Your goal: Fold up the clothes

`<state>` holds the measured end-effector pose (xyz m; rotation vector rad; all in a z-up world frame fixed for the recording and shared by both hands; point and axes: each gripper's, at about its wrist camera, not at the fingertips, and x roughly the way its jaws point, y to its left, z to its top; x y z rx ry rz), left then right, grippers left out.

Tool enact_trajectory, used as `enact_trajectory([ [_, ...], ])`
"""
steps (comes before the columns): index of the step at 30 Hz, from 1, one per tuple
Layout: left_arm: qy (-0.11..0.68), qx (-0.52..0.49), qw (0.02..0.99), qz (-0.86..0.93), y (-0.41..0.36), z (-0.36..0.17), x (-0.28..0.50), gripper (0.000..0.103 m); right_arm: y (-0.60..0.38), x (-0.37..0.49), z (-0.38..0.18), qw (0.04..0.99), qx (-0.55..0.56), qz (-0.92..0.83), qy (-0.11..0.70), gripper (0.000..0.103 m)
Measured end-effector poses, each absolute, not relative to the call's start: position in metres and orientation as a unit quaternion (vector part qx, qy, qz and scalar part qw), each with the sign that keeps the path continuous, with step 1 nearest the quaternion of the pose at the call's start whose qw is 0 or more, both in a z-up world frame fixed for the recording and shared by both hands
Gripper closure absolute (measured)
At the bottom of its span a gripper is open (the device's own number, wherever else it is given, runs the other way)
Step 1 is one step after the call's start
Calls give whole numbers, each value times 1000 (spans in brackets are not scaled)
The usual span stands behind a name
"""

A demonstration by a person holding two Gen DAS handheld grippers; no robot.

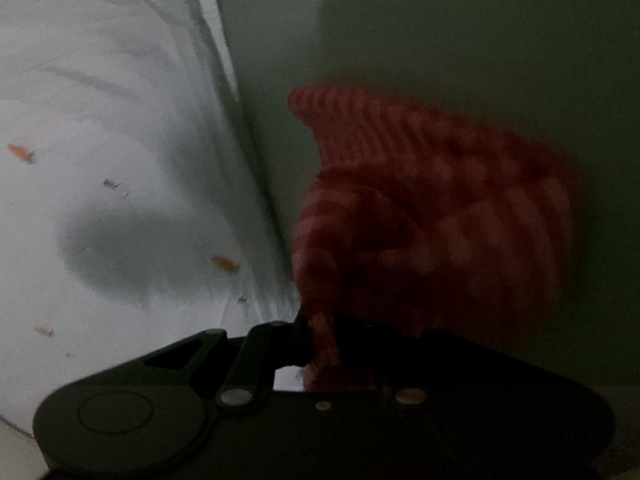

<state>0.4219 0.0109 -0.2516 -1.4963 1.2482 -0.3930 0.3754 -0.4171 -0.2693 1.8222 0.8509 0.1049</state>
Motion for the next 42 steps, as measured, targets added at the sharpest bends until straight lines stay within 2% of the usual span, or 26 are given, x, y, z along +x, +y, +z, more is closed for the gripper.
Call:
enact_trajectory([
  [4,515,-650,538,-147,7,-269,440,99,-427,411,-278,525,760,25,382,81],
  [8,506,-656,543,-137,3,-278,453,98,-433,439,-280,529,753,23,391,60],
  [11,499,-654,550,-142,5,-279,463,97,-433,451,-277,541,748,41,383,51],
  [19,479,-594,621,-175,10,-253,485,75,-430,456,-255,598,712,90,357,34],
  [23,439,-578,668,-166,11,-237,487,71,-432,453,-245,610,705,108,344,27],
  [29,458,-527,694,-175,-2,-226,481,69,-433,452,-253,544,755,126,344,11],
  [33,464,-528,688,-179,-8,-227,476,63,-427,446,-253,528,753,125,373,1],
  [38,469,-510,698,-182,-9,-223,477,62,-423,443,-239,498,779,140,354,0],
  [42,477,-484,713,-175,-8,-221,474,61,-429,450,-217,580,710,147,372,0],
])
